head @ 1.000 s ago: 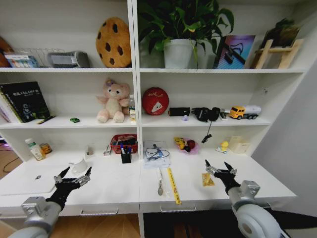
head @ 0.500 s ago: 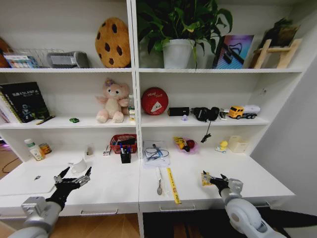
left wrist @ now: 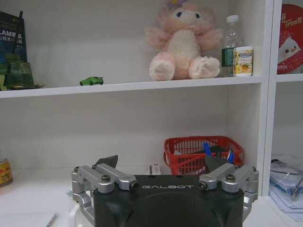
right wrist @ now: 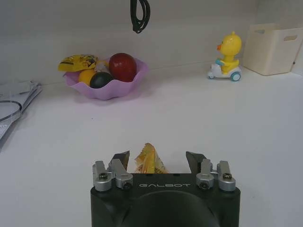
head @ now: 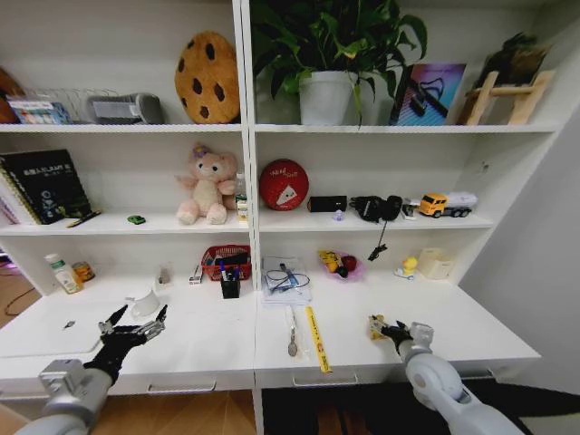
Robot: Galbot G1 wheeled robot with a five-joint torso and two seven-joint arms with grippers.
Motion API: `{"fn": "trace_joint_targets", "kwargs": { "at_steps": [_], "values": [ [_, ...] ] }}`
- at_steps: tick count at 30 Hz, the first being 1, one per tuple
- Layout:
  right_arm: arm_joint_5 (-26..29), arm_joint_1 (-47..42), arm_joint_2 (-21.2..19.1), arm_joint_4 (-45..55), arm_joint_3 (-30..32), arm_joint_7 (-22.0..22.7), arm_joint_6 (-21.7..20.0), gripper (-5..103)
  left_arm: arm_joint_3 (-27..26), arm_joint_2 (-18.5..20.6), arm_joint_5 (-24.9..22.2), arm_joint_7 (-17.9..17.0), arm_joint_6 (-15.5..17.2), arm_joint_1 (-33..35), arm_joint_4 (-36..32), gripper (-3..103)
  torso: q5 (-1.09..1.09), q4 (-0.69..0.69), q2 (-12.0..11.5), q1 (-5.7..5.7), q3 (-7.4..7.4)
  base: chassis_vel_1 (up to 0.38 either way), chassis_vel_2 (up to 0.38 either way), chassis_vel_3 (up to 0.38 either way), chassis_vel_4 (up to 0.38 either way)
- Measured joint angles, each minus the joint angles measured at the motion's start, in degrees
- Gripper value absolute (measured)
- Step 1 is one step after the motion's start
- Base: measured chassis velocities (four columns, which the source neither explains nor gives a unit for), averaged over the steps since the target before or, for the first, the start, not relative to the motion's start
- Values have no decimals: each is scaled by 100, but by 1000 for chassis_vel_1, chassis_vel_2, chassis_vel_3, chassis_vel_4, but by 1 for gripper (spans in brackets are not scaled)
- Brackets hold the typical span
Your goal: Organize the objects on the table.
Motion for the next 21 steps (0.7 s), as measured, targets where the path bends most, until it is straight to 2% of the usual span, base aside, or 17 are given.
{"fn": "trace_joint_targets", "kwargs": {
  "at_steps": [1,2,4,5,7,8,10,11,13,14,17,21],
  "values": [
    [-20,39,14,-18,-68,-12,18,63,0,0,0,0,0,0,0,100,0,0,0,0,0,0,0,0,0],
    [-20,39,14,-18,-68,-12,18,63,0,0,0,0,0,0,0,100,0,0,0,0,0,0,0,0,0],
    [-42,88,31,-24,-146,-13,30,51,0,0,0,0,0,0,0,100,0,0,0,0,0,0,0,0,0],
    [-42,88,31,-24,-146,-13,30,51,0,0,0,0,0,0,0,100,0,0,0,0,0,0,0,0,0],
    [-48,116,39,-36,-176,-13,45,41,0,0,0,0,0,0,0,100,0,0,0,0,0,0,0,0,0],
    [-48,116,39,-36,-176,-13,45,41,0,0,0,0,0,0,0,100,0,0,0,0,0,0,0,0,0],
    [-56,118,39,-42,-178,-13,56,30,0,0,1,0,0,0,0,100,0,0,0,0,0,0,0,0,0],
    [-56,118,39,-42,-178,-13,56,30,0,0,1,0,0,0,0,100,0,0,0,0,0,0,0,0,0],
    [-76,118,49,-50,-178,-11,66,19,0,0,0,0,0,0,0,100,0,0,0,-1,0,0,0,0,0],
    [-76,118,49,-50,-178,-11,66,19,0,0,0,0,0,0,0,100,0,0,0,-1,0,0,0,0,0],
    [-92,83,72,-51,-168,6,76,3,0,0,0,0,0,0,0,100,0,0,0,0,0,0,0,0,0],
    [-95,80,59,-13,-151,4,90,1,0,0,0,0,0,0,0,100,0,0,0,-1,0,0,0,0,0]
  ]
}}
